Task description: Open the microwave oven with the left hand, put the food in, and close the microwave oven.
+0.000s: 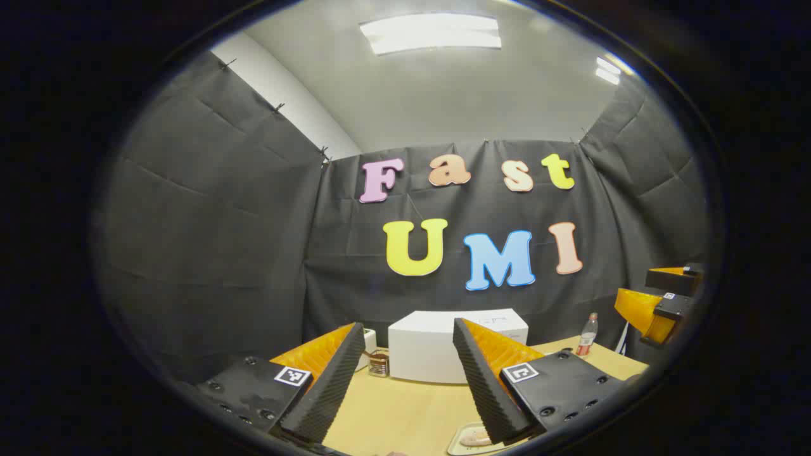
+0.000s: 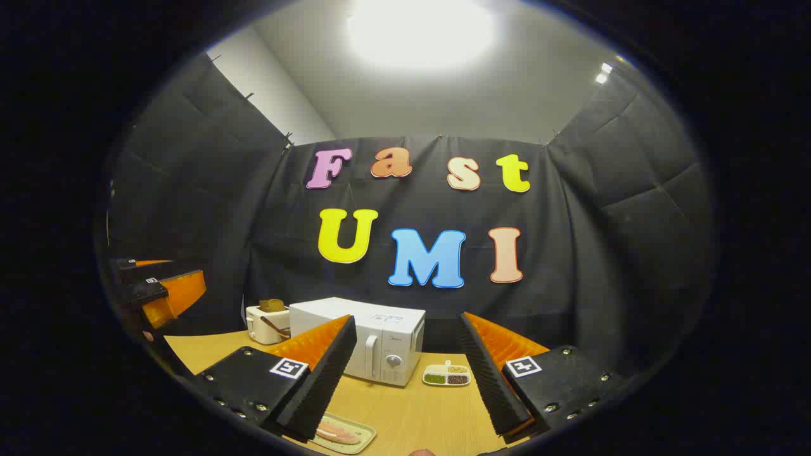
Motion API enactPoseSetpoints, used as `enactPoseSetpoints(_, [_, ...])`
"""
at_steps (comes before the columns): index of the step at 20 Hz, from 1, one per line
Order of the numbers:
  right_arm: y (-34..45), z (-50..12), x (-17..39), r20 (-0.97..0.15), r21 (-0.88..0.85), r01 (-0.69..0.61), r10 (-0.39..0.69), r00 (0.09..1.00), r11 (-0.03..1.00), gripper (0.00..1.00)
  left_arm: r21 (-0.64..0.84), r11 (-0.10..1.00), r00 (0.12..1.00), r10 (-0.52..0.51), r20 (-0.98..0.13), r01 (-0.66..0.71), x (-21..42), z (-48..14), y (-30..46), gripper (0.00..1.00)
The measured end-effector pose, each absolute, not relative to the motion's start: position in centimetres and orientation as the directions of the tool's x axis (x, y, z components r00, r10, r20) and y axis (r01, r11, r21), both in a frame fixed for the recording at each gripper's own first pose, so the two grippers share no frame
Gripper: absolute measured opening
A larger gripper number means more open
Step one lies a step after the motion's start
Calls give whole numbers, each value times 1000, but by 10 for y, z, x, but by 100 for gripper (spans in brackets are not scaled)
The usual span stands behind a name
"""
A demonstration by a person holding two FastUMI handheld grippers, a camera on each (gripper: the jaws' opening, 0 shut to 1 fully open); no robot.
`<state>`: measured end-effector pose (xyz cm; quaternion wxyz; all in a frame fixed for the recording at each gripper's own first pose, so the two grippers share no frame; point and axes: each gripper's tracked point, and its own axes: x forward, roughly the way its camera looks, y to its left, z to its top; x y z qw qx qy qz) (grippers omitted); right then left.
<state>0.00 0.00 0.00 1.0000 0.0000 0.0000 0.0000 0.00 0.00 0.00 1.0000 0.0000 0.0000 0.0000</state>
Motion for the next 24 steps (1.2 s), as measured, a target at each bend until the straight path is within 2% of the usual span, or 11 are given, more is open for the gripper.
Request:
enactPoseSetpoints(12, [-37, -6, -9, -3, 24, 39, -39, 999, 999, 98, 1, 1000, 1000, -10, -12, 10, 10, -9, -24, 95])
enactPoseSetpoints(17, [-55, -2, -8, 12, 41, 57, -57, 998, 998, 98, 21, 999, 999, -45, -13, 45, 18, -4, -46, 95])
enactPoseSetpoints(22, [-66, 0, -9, 32, 105, 30, -34, 999, 994, 98, 73, 996, 998, -55, -27, 57, 52, -9, -67, 96])
enactPoseSetpoints(24, [-72, -15, -5, -2, 100, 42, -42, 999, 994, 97, 72, 994, 997, -78, -27, 80, 74, -10, -84, 97])
